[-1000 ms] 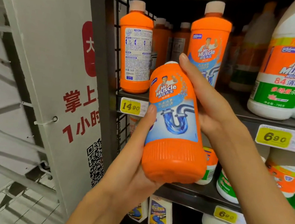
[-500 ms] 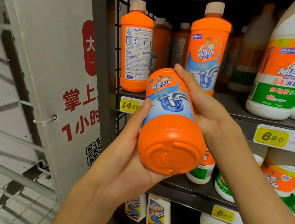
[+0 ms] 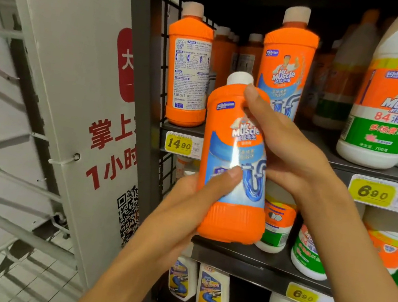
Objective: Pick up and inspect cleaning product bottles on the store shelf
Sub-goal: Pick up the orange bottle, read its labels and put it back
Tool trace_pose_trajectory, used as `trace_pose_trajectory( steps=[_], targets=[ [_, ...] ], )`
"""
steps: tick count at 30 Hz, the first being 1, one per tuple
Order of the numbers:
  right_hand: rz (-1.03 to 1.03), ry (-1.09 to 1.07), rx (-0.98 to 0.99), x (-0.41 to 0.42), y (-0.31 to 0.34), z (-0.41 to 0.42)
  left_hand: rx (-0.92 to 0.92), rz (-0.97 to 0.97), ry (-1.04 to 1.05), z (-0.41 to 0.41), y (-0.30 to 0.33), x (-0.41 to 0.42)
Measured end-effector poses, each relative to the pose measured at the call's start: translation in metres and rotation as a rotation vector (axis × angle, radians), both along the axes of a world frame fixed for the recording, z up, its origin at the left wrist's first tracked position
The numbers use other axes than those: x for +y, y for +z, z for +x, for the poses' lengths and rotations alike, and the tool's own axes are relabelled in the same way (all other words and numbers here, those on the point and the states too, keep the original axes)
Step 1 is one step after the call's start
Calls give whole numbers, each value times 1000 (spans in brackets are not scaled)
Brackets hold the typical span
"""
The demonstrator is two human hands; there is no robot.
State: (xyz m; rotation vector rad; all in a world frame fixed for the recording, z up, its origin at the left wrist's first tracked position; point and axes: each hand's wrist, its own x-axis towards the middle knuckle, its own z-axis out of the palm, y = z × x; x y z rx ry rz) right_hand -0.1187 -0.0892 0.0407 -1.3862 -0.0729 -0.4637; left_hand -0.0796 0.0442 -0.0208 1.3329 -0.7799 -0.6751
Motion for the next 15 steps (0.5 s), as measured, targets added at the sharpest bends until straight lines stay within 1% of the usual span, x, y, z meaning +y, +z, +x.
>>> trace_pose_trajectory(
  steps=[3,5,8,12,13,15],
  targets=[
    [-31,-59,-64,1,-1,-2,-62,-61,25,-5,-14,3],
    [-43,-160,-149,0,-3,-1,-113,-123,90,-2,-18,-6],
    [-173,-270,-288,-1,-6,-2,-245,-183,177,3,-22,-15],
    [-424,-191,-317,-2,-13,-12,-407,-235,230,10,-31,-22],
    [-457,-167,-308,-2,-13,-15,-430,-241,246,11,-32,-22],
    [-461,-115,-296,-4,-14,-22,-465,-250,268,15,-34,-22]
  ],
)
